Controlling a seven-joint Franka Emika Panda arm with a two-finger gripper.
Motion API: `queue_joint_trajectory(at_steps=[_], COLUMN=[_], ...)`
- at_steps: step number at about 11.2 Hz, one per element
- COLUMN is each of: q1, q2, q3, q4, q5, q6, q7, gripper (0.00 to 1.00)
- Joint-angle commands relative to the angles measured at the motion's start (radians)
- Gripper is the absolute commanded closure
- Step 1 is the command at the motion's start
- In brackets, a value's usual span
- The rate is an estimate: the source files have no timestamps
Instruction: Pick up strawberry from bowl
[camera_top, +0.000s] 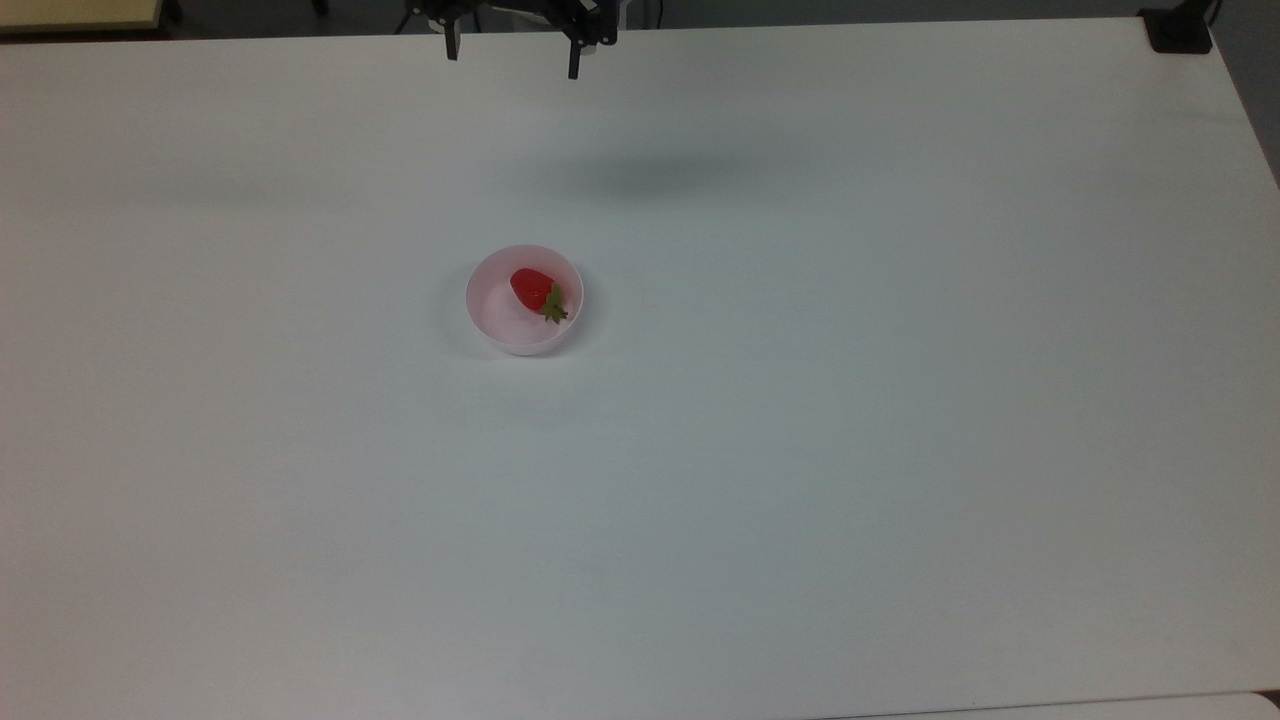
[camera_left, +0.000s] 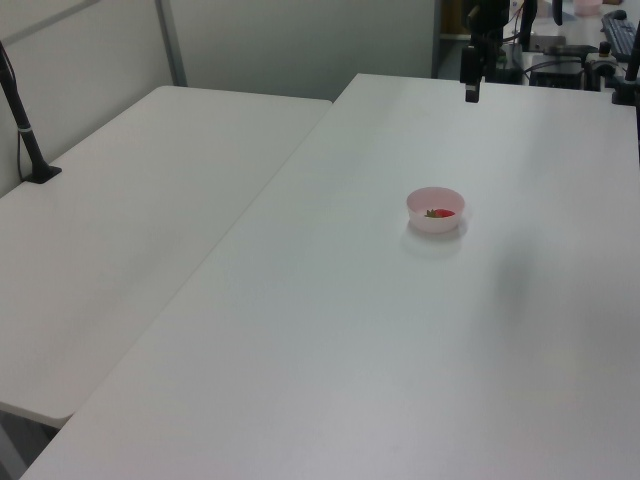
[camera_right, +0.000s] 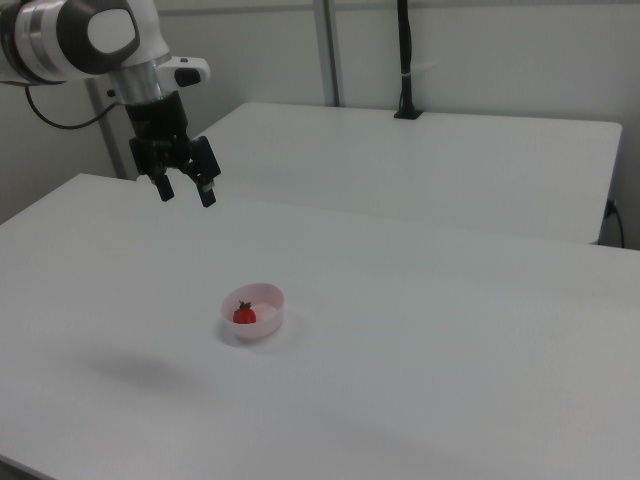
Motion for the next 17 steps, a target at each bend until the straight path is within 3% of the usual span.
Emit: queue_joint_trajectory(at_steps=[1,9,17], q1=[0.0,0.002,-0.038], q2=[-0.006,-0.001,0.031], q3=[-0.005,-0.003,-0.005], q4=[0.0,-0.003,0.0], q5=[0.011,0.011,0.034], q6=[-0.02,-0.019,0.024], q7=[0.011,0.009,-0.12], gripper=[0.0,0.0,0.0])
